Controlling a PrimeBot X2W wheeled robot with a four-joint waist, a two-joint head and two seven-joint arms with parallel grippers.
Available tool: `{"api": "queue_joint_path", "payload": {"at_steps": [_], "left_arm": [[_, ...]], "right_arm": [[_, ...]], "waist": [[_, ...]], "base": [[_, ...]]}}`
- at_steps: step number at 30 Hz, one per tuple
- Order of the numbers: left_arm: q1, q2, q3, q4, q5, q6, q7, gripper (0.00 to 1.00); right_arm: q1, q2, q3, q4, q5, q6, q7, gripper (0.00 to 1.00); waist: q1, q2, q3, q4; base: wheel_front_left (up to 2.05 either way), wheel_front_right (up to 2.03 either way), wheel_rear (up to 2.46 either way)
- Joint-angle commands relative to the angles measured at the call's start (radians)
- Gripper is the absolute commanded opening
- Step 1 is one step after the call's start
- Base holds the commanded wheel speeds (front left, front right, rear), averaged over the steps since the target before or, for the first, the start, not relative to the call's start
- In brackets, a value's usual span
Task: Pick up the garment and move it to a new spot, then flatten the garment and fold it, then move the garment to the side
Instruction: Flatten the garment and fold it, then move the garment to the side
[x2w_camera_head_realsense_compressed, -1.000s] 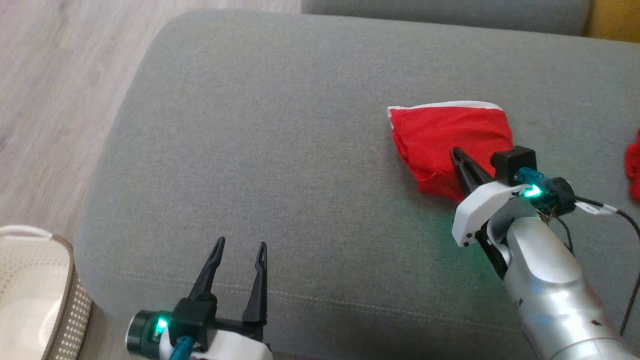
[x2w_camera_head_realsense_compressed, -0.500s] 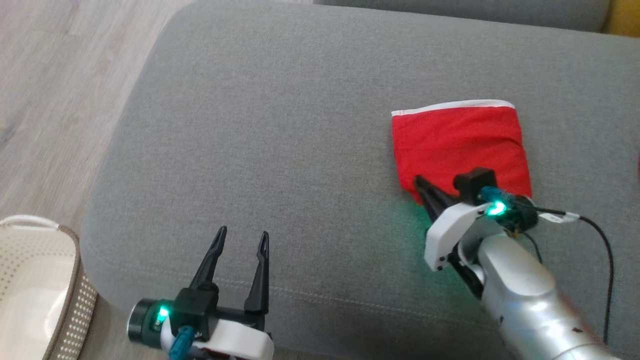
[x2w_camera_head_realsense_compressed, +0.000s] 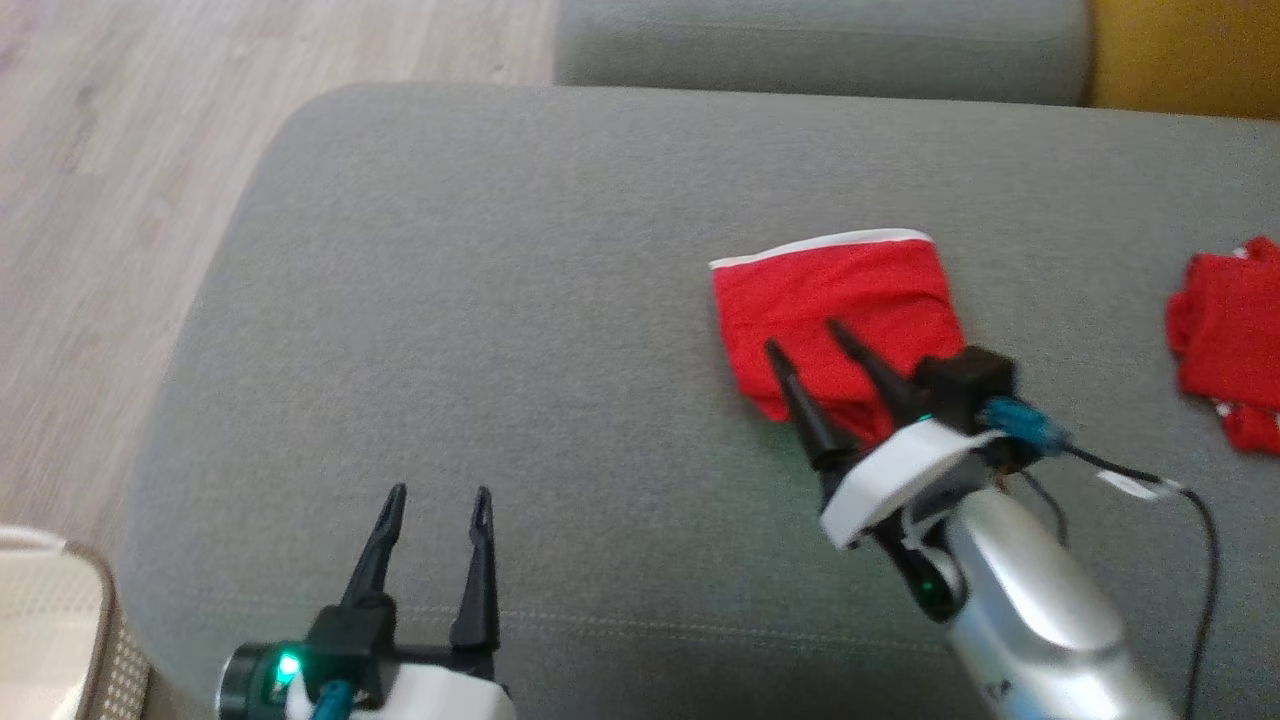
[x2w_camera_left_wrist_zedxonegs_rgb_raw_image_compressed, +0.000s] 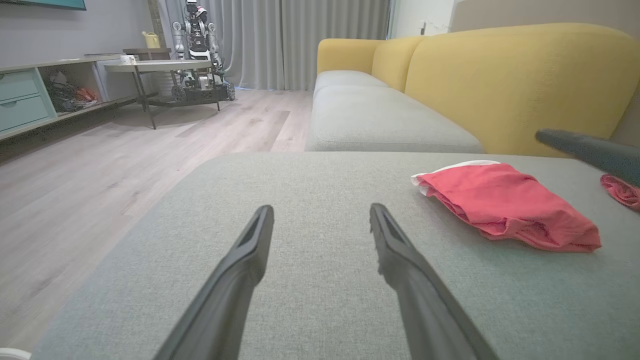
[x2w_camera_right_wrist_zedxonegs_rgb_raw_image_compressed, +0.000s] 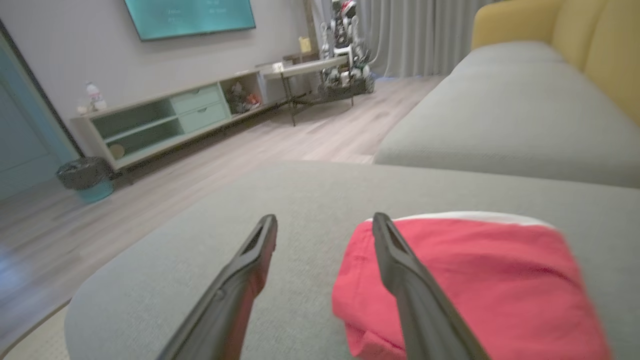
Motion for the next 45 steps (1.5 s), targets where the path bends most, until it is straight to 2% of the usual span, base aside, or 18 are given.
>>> {"api": "queue_joint_path", "payload": {"at_steps": [1,5,7,12,15,25,35,45], "left_arm": [[-0.019,-0.009,0.051,-0.05,-0.007,0.016,-0.012,1.0],[-0.017,-0.009,0.081,-0.073,-0.009,0.028,-0.012,1.0],[-0.019,-0.009,0.096,-0.085,-0.009,0.033,-0.012,1.0],[-0.013,-0.009,0.121,-0.104,-0.006,0.036,-0.012,1.0],[-0.002,-0.009,0.126,-0.107,-0.006,0.031,-0.012,1.0],[0.046,-0.009,0.147,-0.065,-0.009,0.015,-0.012,1.0],[0.054,-0.009,0.145,-0.021,-0.017,0.0,-0.012,1.0],[0.053,-0.009,0.135,-0.011,-0.012,-0.002,-0.012,1.0]], "right_arm": [[0.04,0.013,-0.058,-0.117,-0.049,0.0,-0.009,1.0],[0.142,0.013,-0.199,-0.306,-0.122,0.0,-0.009,1.0],[0.2,0.013,-0.264,-0.374,-0.124,0.0,-0.009,1.0],[0.301,0.013,-0.352,-0.471,-0.125,0.0,-0.009,1.0],[0.373,0.013,-0.378,-0.52,-0.163,0.0,-0.009,1.0],[0.531,0.013,-0.357,-0.576,-0.19,0.0,-0.009,1.0],[0.536,0.013,-0.331,-0.566,-0.185,0.0,-0.009,1.0],[0.539,0.013,-0.337,-0.569,-0.196,0.0,-0.009,1.0]], "waist": [[0.0,0.0,-0.026,-0.039],[0.0,0.0,-0.035,-0.067],[0.0,0.0,-0.04,-0.08],[0.0,0.0,-0.052,-0.106],[0.0,0.0,-0.06,-0.123],[0.0,0.0,-0.087,-0.168],[0.0,0.0,-0.098,-0.177],[0.0,0.0,-0.099,-0.159]], "base": [[0.0,0.0,0.0],[0.0,0.0,0.0],[0.0,0.0,0.0],[0.0,0.0,0.0],[0.0,0.0,0.0],[0.0,0.0,0.0],[0.0,0.0,0.0],[0.0,0.0,0.0]]}}
